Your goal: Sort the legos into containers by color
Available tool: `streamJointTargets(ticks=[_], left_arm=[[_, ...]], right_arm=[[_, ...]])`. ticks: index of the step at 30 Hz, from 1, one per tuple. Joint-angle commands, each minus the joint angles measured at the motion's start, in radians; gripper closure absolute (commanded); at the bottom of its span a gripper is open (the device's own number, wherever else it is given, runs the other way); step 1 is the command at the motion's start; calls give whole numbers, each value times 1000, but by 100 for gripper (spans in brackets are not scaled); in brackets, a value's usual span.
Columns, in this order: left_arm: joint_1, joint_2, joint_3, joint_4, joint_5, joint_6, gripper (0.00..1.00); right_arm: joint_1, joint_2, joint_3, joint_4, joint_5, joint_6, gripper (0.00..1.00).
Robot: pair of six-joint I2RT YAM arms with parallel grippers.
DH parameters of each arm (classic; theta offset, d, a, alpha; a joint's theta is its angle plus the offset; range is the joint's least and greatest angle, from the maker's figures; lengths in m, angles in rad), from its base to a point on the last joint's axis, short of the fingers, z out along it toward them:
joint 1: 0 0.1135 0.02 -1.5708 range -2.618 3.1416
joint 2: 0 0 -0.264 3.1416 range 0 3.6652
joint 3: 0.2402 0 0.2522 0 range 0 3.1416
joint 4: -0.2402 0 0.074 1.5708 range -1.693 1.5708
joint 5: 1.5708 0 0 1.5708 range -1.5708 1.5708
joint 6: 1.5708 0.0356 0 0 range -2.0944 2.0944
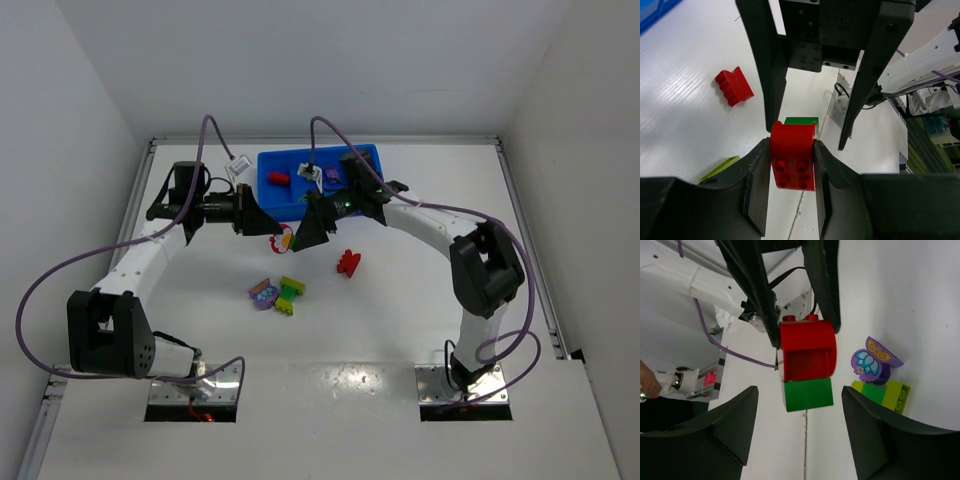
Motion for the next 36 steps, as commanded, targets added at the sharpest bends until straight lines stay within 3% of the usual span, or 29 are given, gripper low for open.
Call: streamJointTargets(ticks=[1, 4, 9, 12, 21, 29, 36], left_arm=[[8, -32, 28, 28, 37, 8, 100], [8, -32, 28, 28, 27, 8, 100], [8, -32, 28, 28, -30, 8, 100], [8, -32, 38, 28, -75, 8, 100], [63, 52, 170, 135, -217, -29, 100], [-12, 281, 376, 120, -608, -32, 100], [-49, 497, 554, 107, -721, -20, 100]], right_arm=[[15, 8, 56, 71, -27, 1, 34], [15, 17, 56, 81, -50, 1, 52], [15, -4, 31, 90, -64, -11, 100], [3, -33, -1, 64, -64, -12, 100], [-134, -207, -150, -261, 28, -332, 100], [-210, -377, -259, -287, 172, -381, 100], [-273, -446, -268, -287, 289, -381, 100]])
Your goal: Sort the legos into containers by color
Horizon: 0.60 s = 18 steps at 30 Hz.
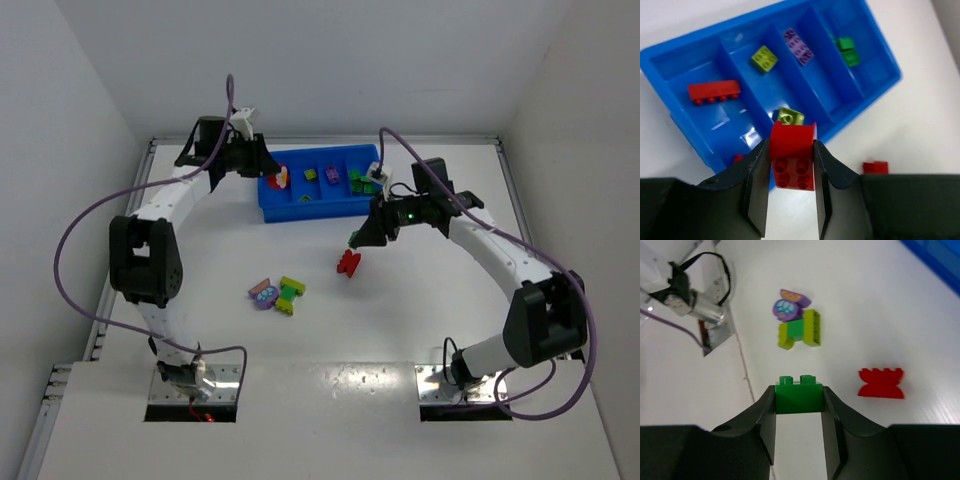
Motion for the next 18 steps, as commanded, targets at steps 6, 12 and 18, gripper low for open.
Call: streamJointTargets(ticks=[6, 12, 18], left_arm=[[-35, 185, 211, -10, -163, 50, 88], [-64, 208, 257, -33, -206, 69, 50], [-73, 67, 257, -33, -258, 38, 28]], right_arm=[[-43, -81, -3, 28, 209, 4, 100], [-62, -68, 6, 109, 401, 44, 100], [-71, 53, 103, 200, 529, 55, 100]])
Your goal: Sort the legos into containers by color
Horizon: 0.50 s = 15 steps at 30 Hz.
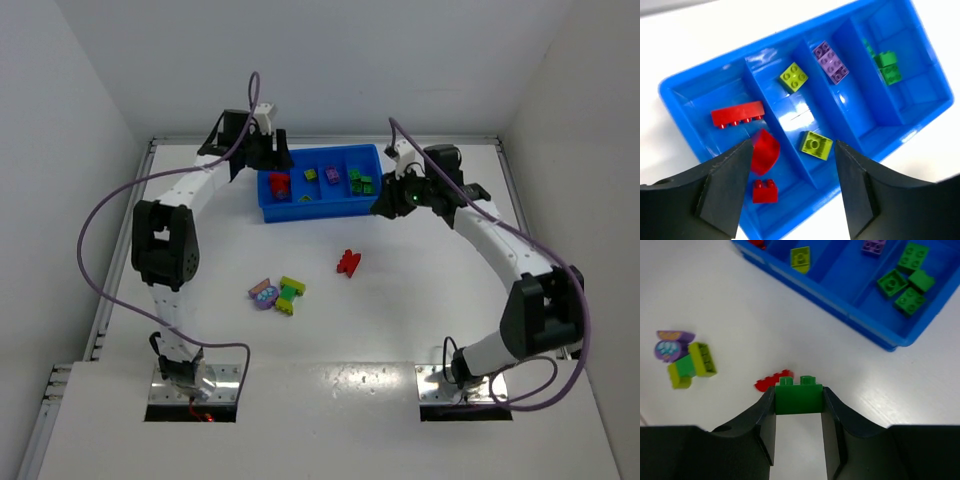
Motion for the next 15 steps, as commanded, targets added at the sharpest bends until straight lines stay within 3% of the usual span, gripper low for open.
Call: streamJointTargets(ticks=[1, 4, 7, 10, 12, 15], left_arm=[[-5, -174, 29, 21, -42, -27, 28], [13, -327, -34, 21, -31, -93, 19], [75, -455, -105, 5, 14, -165, 0], [165, -519, -158, -70, 152, -61, 0], [203, -547, -158, -171, 215, 4, 0], [228, -591, -177, -320, 367, 172, 0]], right_arm=[[-6, 102, 104, 121, 106, 19, 100], [-6, 199, 178, 152, 145, 10, 100], [-6, 357, 340, 175, 167, 19, 100], [3, 509, 472, 175, 219, 19, 99], [3, 572, 529, 175, 245, 19, 92], [12, 672, 626, 175, 267, 9, 68]])
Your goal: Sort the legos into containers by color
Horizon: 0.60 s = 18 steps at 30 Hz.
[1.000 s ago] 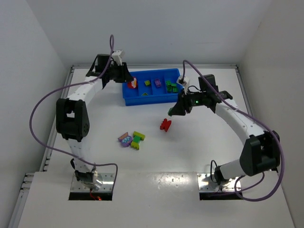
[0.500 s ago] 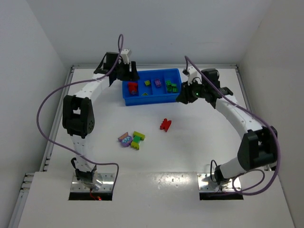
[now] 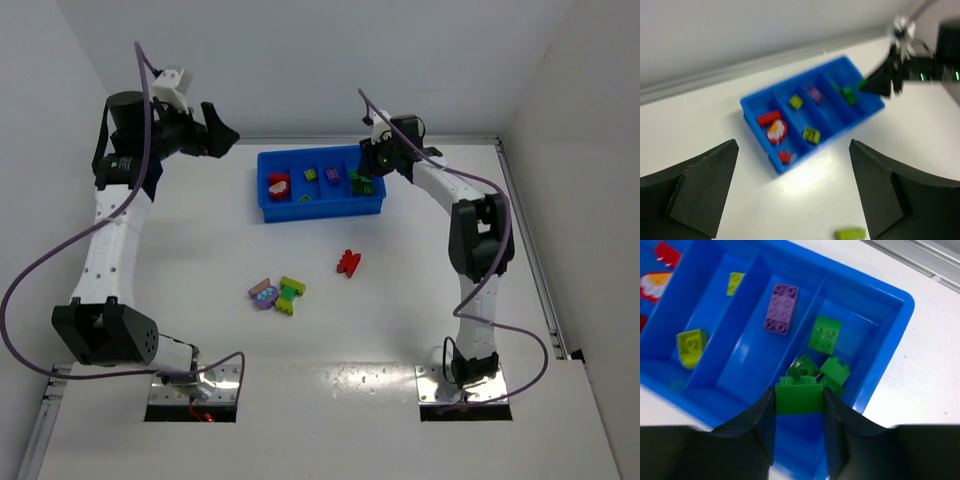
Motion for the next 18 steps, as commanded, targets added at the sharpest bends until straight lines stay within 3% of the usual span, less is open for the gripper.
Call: streamJointTargets(ticks=[1, 5, 9, 14, 18], left_arm=[[5, -11, -64, -237, 184, 220, 0], [-110, -96, -198, -268, 171, 323, 0], [-213, -120, -282, -268, 195, 424, 0], [-358, -57, -291, -268, 206, 547, 0], [-508, 40, -260, -281, 168, 751, 2]], right_arm=[[12, 58, 117, 39, 66, 4, 56], [12, 82, 128, 39, 59, 4, 38], [12, 3, 55, 49, 11, 14, 25], [-8, -193, -66, 49, -23, 66, 24], [-43, -388, -200, 9, -23, 52, 24]])
